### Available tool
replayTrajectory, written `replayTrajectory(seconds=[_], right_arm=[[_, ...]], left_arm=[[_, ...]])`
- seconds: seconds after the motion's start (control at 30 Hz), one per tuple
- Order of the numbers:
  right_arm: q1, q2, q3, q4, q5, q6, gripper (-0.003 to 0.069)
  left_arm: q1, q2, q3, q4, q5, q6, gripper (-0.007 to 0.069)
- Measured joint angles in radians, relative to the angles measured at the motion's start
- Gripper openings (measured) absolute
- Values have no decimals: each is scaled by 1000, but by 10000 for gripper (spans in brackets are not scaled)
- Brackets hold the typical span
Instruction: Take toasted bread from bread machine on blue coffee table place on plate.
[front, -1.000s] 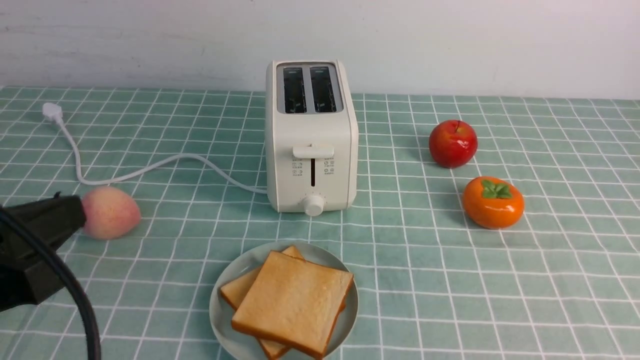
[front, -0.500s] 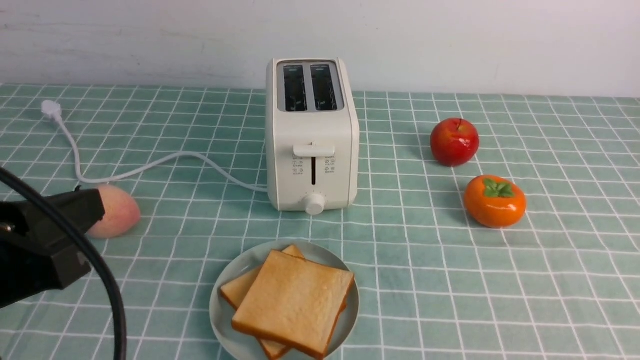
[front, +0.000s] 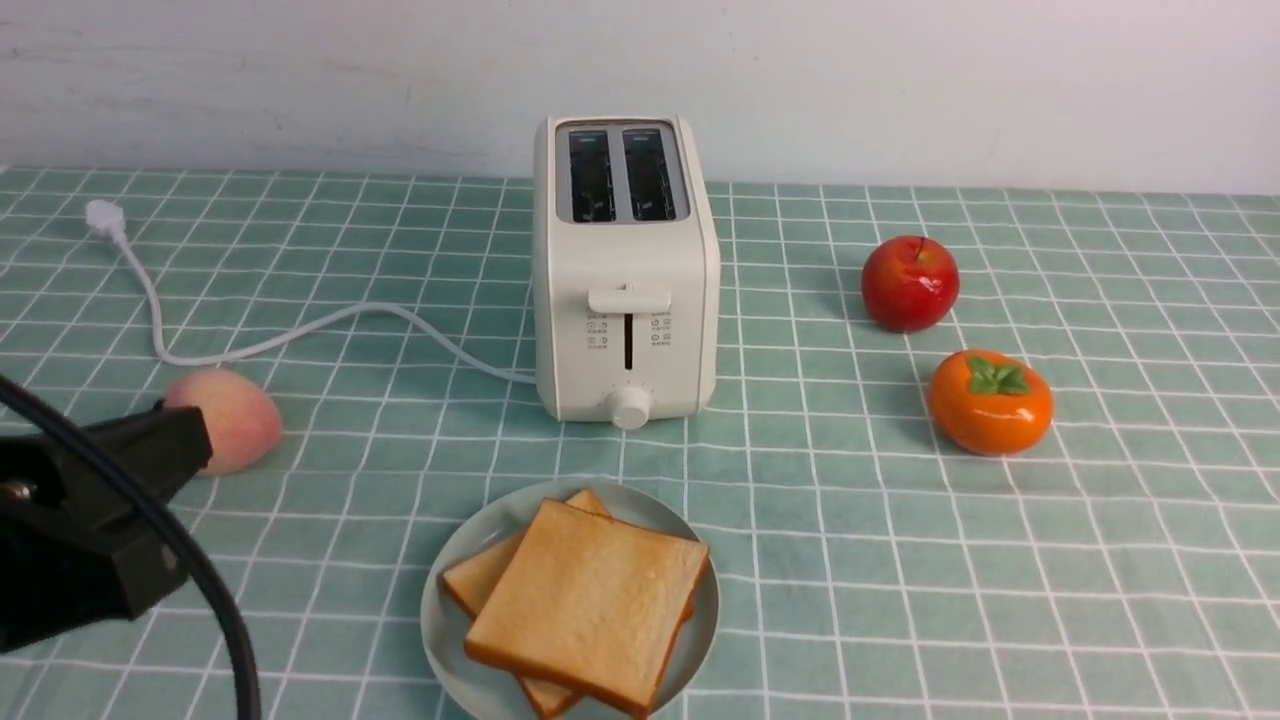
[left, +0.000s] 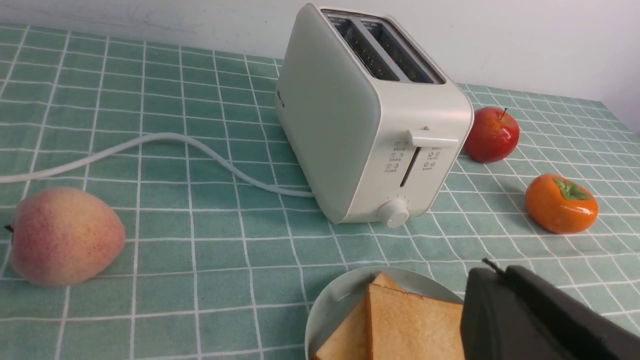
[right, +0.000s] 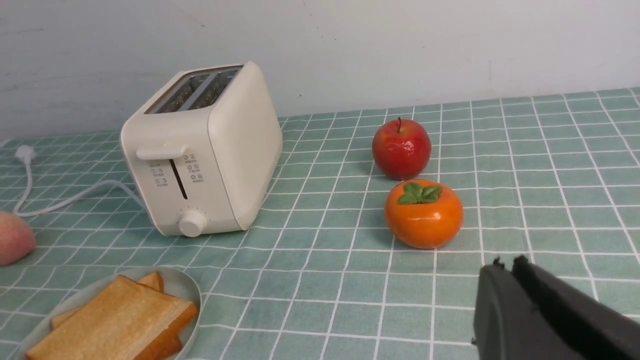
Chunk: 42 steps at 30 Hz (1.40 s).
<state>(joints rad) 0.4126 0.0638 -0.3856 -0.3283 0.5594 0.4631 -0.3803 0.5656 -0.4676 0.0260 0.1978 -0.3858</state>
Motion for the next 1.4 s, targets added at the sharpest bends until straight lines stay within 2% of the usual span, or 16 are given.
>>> replayTrajectory(seconds=[0.1, 0.23, 0.27, 0.37, 0.43, 0.53, 0.63, 1.4], right_arm=[[0, 0, 0, -6, 0, 0, 33], [0, 0, 0, -6, 0, 0, 36], [0, 0, 0, -6, 0, 0, 37], [0, 0, 0, -6, 0, 0, 37], [0, 0, 0, -6, 3, 0, 37], [0, 0, 0, -6, 1, 0, 38], [0, 0, 0, -6, 1, 0, 42], [0, 0, 0, -9, 2, 0, 78]], left_arm=[[54, -117, 138, -31, -64, 6, 5], [162, -302, 297, -54, -113, 6, 7], [214, -393, 377, -58, -114, 6, 7], [268, -499, 464, -60, -84, 6, 9], [301, -566, 491, -58, 31, 6, 12], [310, -575, 497, -46, 151, 6, 17], [310, -575, 498, -46, 181, 6, 17], [310, -575, 498, -48, 189, 6, 38]])
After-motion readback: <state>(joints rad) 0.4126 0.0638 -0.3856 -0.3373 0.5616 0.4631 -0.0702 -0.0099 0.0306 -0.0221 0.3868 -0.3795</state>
